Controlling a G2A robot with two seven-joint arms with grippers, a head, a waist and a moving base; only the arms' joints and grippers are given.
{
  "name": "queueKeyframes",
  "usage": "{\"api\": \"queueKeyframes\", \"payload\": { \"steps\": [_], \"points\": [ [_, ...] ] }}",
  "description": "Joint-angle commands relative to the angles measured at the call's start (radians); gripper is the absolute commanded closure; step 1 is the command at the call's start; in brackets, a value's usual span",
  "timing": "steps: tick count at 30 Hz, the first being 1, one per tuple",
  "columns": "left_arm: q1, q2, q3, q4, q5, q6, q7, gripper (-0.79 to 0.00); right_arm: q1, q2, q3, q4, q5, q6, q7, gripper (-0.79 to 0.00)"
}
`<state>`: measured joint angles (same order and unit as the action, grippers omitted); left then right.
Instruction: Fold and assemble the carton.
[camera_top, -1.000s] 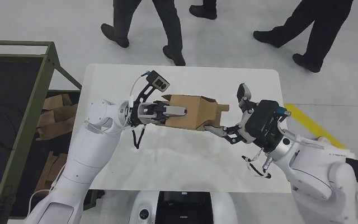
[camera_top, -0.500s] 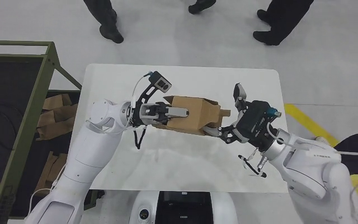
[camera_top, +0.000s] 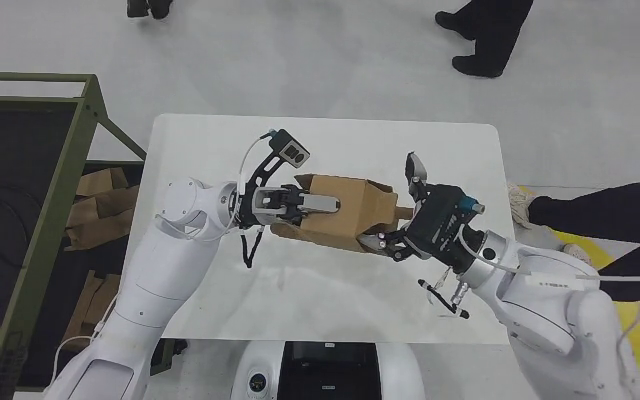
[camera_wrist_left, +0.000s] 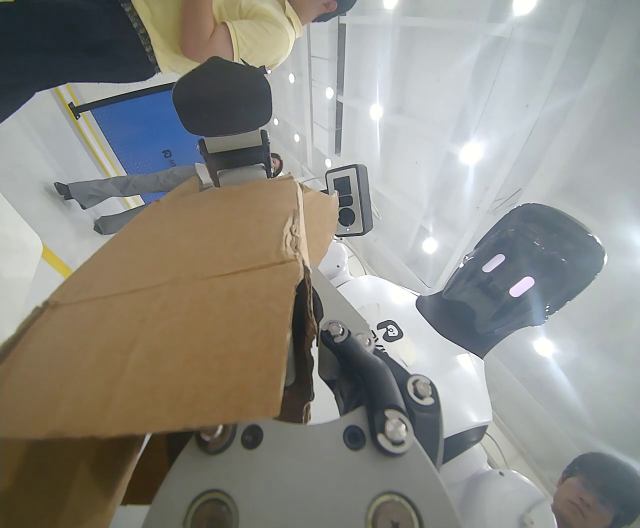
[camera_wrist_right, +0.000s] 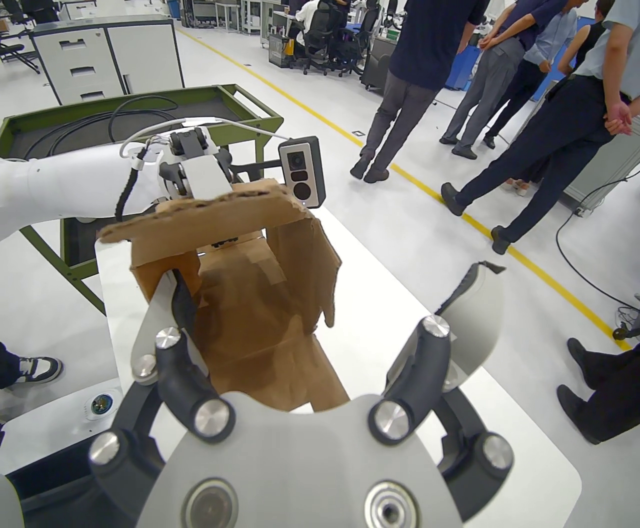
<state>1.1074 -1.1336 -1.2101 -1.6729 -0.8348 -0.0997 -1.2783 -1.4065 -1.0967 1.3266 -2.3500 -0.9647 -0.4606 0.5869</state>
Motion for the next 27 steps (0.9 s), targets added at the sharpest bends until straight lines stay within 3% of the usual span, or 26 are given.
{"api": "queueKeyframes", "payload": {
  "steps": [1,27],
  "points": [
    [0.000,0.000,0.001,0.000,-0.002,0.003,-0.003,0.000,0.004,0.000,-0.004,0.000,0.012,0.000,0.008,-0.785],
    [0.002,0.004,0.004,0.004,-0.021,0.042,-0.059,0.000,0.085,0.002,-0.058,0.049,0.080,0.013,0.042,-0.785]
  ]
}}
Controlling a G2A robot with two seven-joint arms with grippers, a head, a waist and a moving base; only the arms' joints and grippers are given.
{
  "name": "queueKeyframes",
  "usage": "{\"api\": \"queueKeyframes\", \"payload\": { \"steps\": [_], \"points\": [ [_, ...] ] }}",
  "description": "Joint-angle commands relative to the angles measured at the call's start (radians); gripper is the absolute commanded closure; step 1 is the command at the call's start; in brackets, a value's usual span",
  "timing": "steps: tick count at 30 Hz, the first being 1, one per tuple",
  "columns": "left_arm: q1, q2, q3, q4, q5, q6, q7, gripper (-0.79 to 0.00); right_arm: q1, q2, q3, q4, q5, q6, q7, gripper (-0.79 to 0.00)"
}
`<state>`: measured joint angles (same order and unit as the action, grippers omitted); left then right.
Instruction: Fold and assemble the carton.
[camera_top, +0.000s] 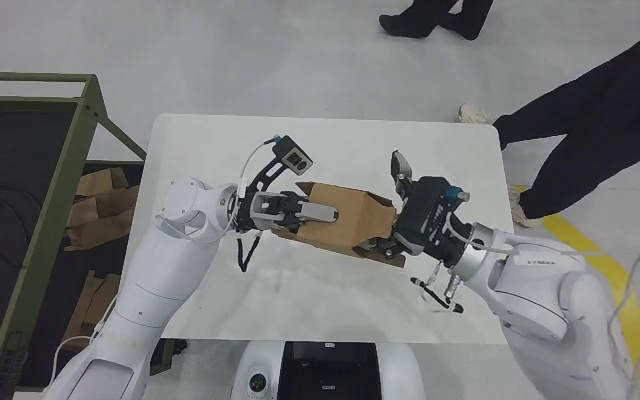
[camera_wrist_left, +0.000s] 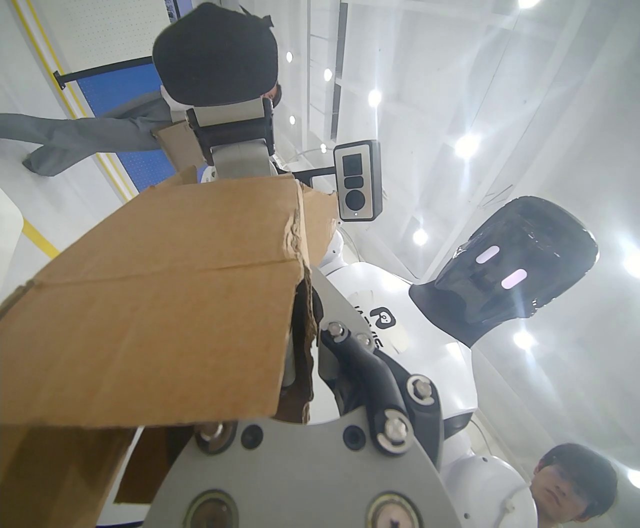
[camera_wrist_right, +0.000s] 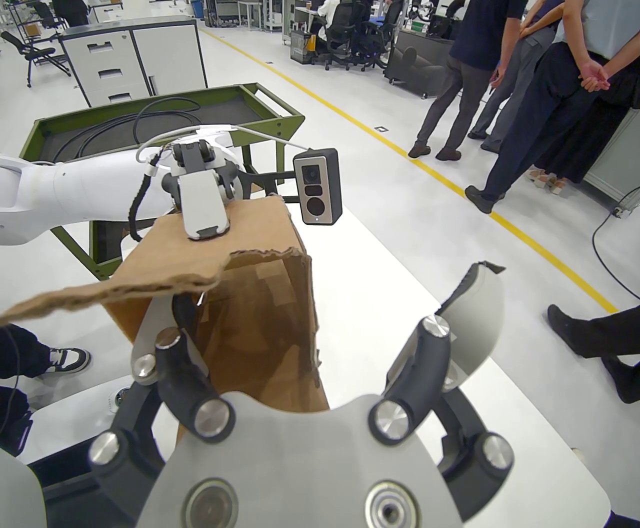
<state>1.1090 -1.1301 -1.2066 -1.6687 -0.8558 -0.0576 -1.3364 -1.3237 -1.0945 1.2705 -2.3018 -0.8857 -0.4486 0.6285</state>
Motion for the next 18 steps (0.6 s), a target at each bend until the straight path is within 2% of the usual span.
{"api": "queueKeyframes", "payload": {
  "steps": [1,10,18],
  "points": [
    [0.001,0.000,0.001,0.001,-0.002,0.001,-0.003,0.000,0.004,0.000,-0.002,0.002,0.004,0.003,-0.002,-0.785],
    [-0.009,-0.002,0.004,0.022,-0.049,0.029,-0.007,0.000,-0.027,0.007,0.064,-0.011,0.063,0.009,-0.021,-0.785],
    [-0.038,-0.006,0.021,0.042,-0.099,0.102,-0.021,0.000,-0.088,0.018,0.181,-0.015,0.250,-0.021,-0.023,-0.785]
  ]
}}
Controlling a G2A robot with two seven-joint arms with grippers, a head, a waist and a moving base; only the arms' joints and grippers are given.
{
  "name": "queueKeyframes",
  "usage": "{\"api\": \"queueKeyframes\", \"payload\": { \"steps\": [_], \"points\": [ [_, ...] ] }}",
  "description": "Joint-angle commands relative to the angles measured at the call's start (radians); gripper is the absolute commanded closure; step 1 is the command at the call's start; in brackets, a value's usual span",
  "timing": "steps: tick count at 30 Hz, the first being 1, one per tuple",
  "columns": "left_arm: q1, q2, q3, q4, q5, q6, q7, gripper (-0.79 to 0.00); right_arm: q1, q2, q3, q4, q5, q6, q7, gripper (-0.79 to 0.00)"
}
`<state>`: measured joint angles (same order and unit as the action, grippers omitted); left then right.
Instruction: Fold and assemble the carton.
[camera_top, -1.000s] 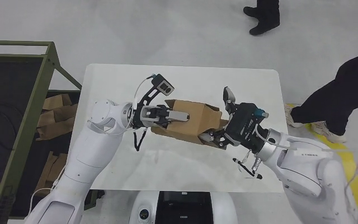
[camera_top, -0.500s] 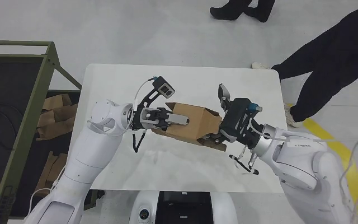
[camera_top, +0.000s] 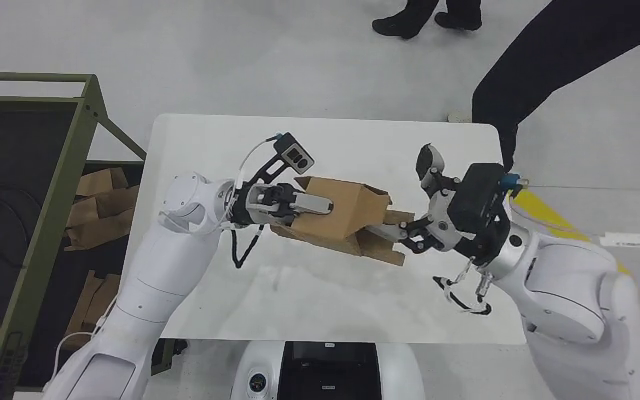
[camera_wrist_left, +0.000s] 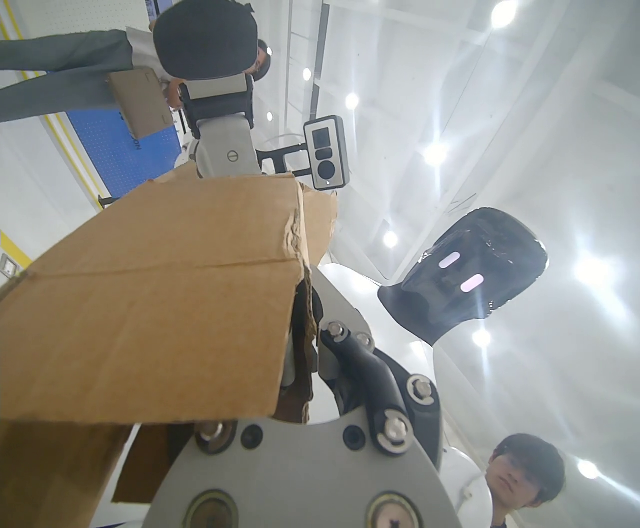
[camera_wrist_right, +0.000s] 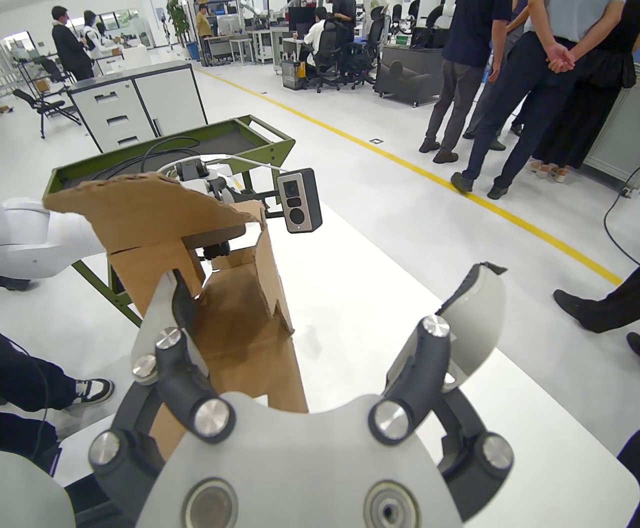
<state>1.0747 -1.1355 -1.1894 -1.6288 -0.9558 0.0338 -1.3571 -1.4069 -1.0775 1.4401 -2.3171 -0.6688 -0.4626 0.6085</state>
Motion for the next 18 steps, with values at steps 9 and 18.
{"api": "queueKeyframes", "payload": {
  "steps": [9,18],
  "points": [
    [-0.033,-0.005,0.026,0.026,-0.026,0.079,0.012,0.000,-0.008,0.014,0.056,0.035,0.293,-0.131,0.048,-0.785],
    [-0.037,-0.008,0.035,0.030,-0.036,0.093,0.018,0.000,0.036,0.027,0.010,0.035,0.384,-0.216,0.144,-0.785]
  ]
}}
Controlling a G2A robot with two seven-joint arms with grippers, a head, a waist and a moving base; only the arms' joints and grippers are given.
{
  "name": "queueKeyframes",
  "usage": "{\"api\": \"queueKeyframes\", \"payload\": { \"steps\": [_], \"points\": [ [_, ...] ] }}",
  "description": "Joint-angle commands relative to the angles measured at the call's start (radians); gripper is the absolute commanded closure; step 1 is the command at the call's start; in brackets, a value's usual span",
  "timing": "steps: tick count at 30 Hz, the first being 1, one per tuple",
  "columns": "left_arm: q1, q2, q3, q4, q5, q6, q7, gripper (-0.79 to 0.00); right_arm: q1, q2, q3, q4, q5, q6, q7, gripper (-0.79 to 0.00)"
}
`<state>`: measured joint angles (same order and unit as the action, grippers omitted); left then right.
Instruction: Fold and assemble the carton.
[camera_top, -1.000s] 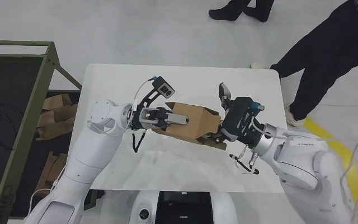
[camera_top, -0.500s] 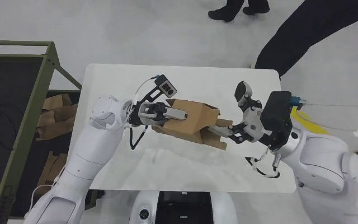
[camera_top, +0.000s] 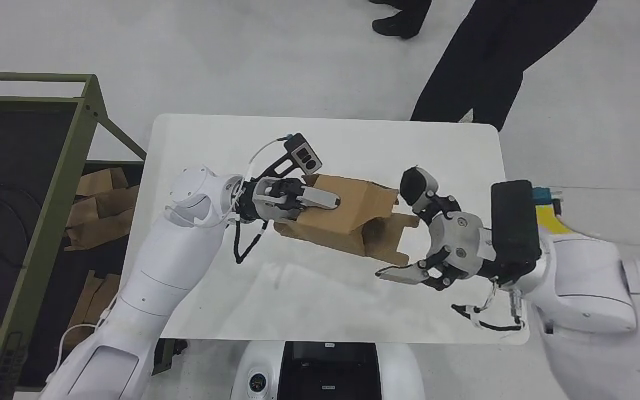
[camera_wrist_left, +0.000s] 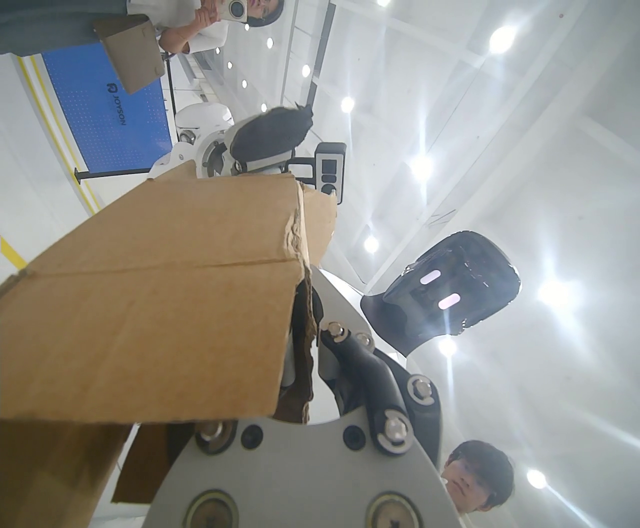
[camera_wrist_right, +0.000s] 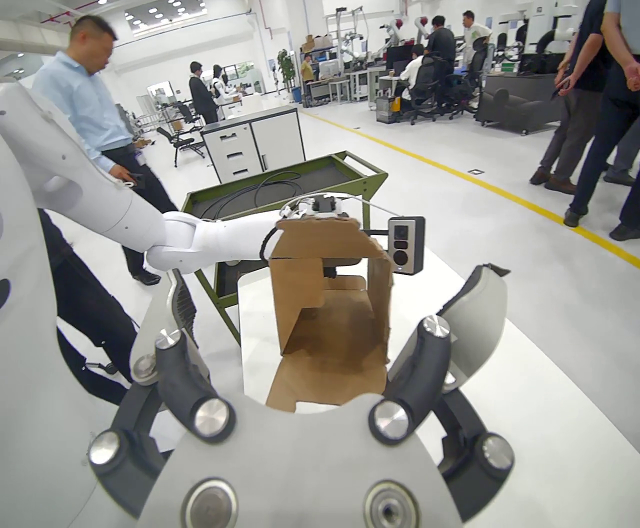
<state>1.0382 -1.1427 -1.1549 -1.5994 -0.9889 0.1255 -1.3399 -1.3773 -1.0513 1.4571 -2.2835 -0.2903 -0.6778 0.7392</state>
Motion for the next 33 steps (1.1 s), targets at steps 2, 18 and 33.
{"api": "queueKeyframes", "payload": {
  "steps": [2,18,33],
  "points": [
    [-0.001,-0.001,0.002,0.002,-0.015,0.005,-0.001,0.000,0.020,0.003,-0.018,0.005,0.010,0.005,0.027,-0.785],
    [-0.011,-0.005,0.005,0.009,-0.025,0.012,0.002,0.000,0.066,0.018,-0.090,0.019,0.047,0.002,0.098,-0.785],
    [-0.004,-0.005,0.002,0.008,-0.025,0.010,-0.016,0.000,0.103,0.026,-0.149,0.041,0.044,0.024,0.105,-0.785]
  ]
}}
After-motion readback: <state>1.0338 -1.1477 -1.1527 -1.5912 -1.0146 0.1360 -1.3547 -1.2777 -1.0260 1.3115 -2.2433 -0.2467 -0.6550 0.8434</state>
